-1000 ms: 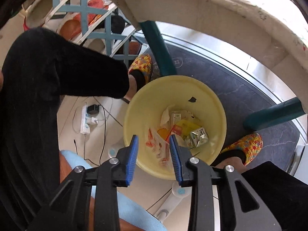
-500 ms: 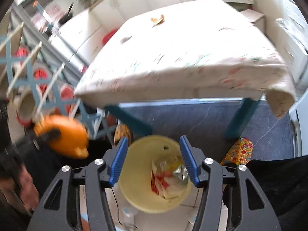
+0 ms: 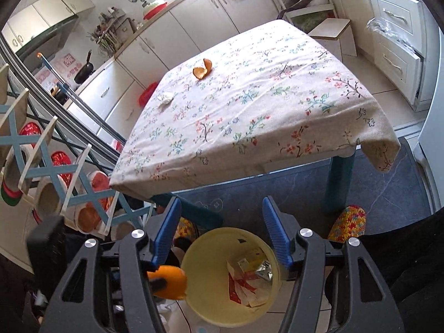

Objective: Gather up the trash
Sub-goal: 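Lower the pepper into the yellow basin and open the left gripper, then move both open grippers from the basin back over the table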

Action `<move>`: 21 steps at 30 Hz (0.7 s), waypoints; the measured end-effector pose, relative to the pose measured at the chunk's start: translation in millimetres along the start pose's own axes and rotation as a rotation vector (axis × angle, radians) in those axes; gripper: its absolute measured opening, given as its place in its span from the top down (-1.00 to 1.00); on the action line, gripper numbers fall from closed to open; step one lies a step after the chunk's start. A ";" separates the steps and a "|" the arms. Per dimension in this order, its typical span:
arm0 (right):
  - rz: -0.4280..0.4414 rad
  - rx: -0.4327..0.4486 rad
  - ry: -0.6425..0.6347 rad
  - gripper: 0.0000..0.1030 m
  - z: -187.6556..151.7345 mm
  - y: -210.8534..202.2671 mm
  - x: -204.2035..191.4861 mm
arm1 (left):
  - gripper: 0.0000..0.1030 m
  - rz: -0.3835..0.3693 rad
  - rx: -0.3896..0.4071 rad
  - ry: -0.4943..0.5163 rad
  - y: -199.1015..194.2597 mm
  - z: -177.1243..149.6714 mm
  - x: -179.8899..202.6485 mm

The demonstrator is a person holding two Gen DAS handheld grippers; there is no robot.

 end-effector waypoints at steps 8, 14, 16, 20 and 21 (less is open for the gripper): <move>0.012 0.013 0.032 -0.21 2.9 0.2 4.8 | 0.24 0.047 -0.080 0.026 20.8 -0.9 0.5; 0.021 0.016 0.045 -0.22 6.7 3.1 5.8 | -0.01 0.089 -0.107 0.042 29.9 2.1 -0.6; 0.025 0.016 0.050 -0.22 8.6 4.9 6.3 | -0.02 0.088 -0.100 0.039 29.7 5.6 -1.8; 0.027 0.018 0.053 -0.22 12.3 8.1 7.2 | -0.03 0.083 -0.085 0.029 28.2 12.9 -4.1; 0.027 0.018 0.054 -0.22 13.2 9.1 7.1 | -0.04 0.083 -0.080 0.027 27.6 14.5 -4.5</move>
Point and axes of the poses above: each gripper's, at about its wrist camera, not at the fingertips, and y roughly the way its jaws point, x to its right, z to its top, the point moved 2 cm from there along y, roughly the way its jaws point, and after that the axes turned 12 degrees about -y, right-handed, at the moved point
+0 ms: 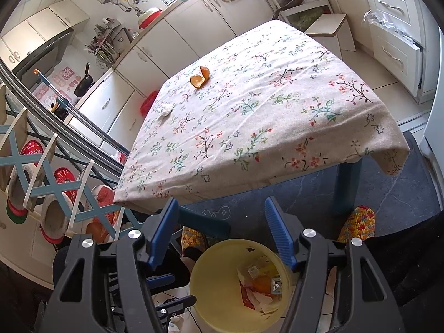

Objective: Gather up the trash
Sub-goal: 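Move both open grippers from the basin back over the table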

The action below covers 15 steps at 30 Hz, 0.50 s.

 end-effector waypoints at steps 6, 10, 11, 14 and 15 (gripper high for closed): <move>0.005 -0.013 0.000 -0.24 -0.7 3.8 -0.4 | -0.10 0.008 0.016 0.004 -1.8 2.8 0.5; 0.005 -0.020 0.002 -0.27 -1.3 5.5 -0.5 | -0.16 0.020 0.022 0.020 -1.6 2.4 2.7; 0.004 -0.020 0.002 -0.27 -0.9 5.7 -0.4 | -0.17 0.021 0.022 0.020 -1.4 2.7 2.8; 0.004 -0.019 0.001 -0.28 -0.8 5.7 -0.6 | -0.19 0.025 0.025 0.017 -1.5 3.0 1.9; 0.004 -0.018 0.001 -0.28 -0.9 5.6 -0.6 | -0.20 0.025 0.027 0.016 -1.7 2.9 2.0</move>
Point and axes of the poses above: each gripper's, at about its wrist camera, not at the fingertips, and y roughly the way its jaws point, x to its right, z to its top, the point moved 2 cm from there along y, roughly the way its jaws point, and after that the axes turned 12 degrees about -y, right-handed, at the moved point
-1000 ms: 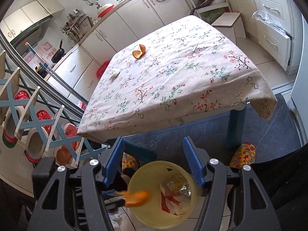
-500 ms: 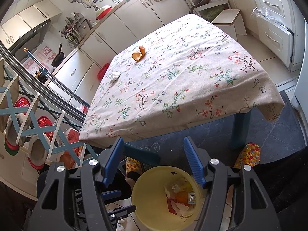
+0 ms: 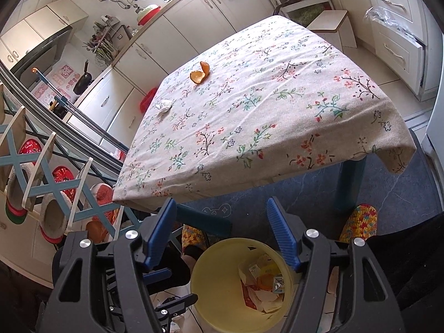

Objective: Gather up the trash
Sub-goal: 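Move both open grippers from the basin back over the table, then grasp the orange peel with the right gripper while the left grasps the white tissue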

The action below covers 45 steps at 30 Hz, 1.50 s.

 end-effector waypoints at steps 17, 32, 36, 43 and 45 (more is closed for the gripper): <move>-0.005 0.003 -0.009 -0.28 -0.4 -3.4 2.1 | -0.32 0.019 0.071 -0.003 -12.3 0.8 0.5; -0.035 0.038 -0.114 -0.28 13.8 -7.6 -18.5 | -0.33 0.037 0.260 -0.022 -60.1 24.1 -6.9; -0.029 0.052 -0.143 -0.31 39.1 3.9 -27.7 | -0.33 0.041 0.359 -0.118 -89.5 60.9 -35.8; -0.045 0.031 -0.182 -0.31 97.5 46.9 -37.5 | -0.43 0.046 0.446 -0.293 -111.8 125.9 -90.3; -0.061 0.021 -0.179 -0.31 119.5 69.7 -35.7 | -0.43 0.047 0.470 -0.334 -114.6 138.2 -101.9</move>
Point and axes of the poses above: each gripper's, at about its wrist camera, not at the fingertips, and y roughly the way its jaws point, x to its right, z to its top, the point moved 2 cm from there along y, roughly the way its jaws point, and after that the axes turned 12 degrees about -y, right-handed, at the moved point
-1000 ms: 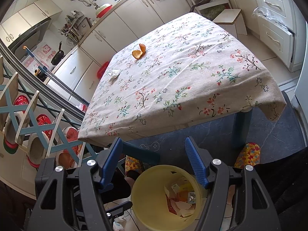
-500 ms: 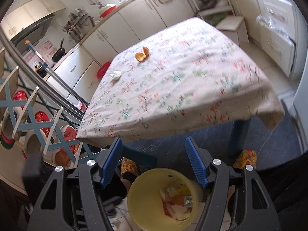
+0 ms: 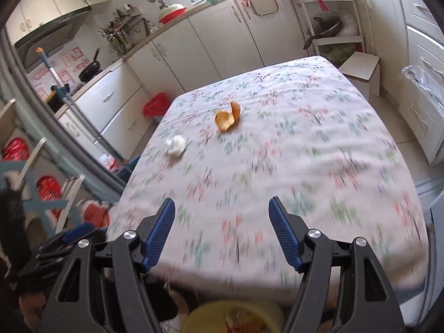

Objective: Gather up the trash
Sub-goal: 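Grasp the orange peel with the right gripper while the left grasps the white tissue, then carry the peel over the basin and open the right gripper while the left carries the tissue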

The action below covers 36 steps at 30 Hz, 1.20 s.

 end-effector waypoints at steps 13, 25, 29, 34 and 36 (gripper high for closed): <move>-0.143 -0.039 -0.042 -0.19 99.7 146.2 21.1 | -0.50 -0.001 0.048 -0.047 35.4 46.2 -1.1; -0.100 -0.058 -0.129 0.90 109.0 140.6 23.8 | -0.51 0.007 -0.011 -0.089 147.0 112.1 17.9; -0.036 -0.064 -0.095 0.90 101.7 104.9 31.2 | -0.49 0.016 -0.023 -0.071 172.2 121.8 28.6; 0.030 -0.056 -0.043 0.90 67.3 50.1 41.4 | 0.54 0.034 -0.074 -0.024 203.7 120.3 36.9; 0.055 -0.060 0.001 0.90 52.6 38.8 47.1 | 0.61 0.020 -0.072 -0.007 202.5 118.6 40.5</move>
Point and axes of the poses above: each gripper's, at about its wrist camera, not at the fingertips, and y roughly the way its jaws point, x to its right, z to its top, the point moved 2 cm from there along y, roughly the way its jaws point, and after that the axes turned 12 degrees about -y, right-handed, at the moved point
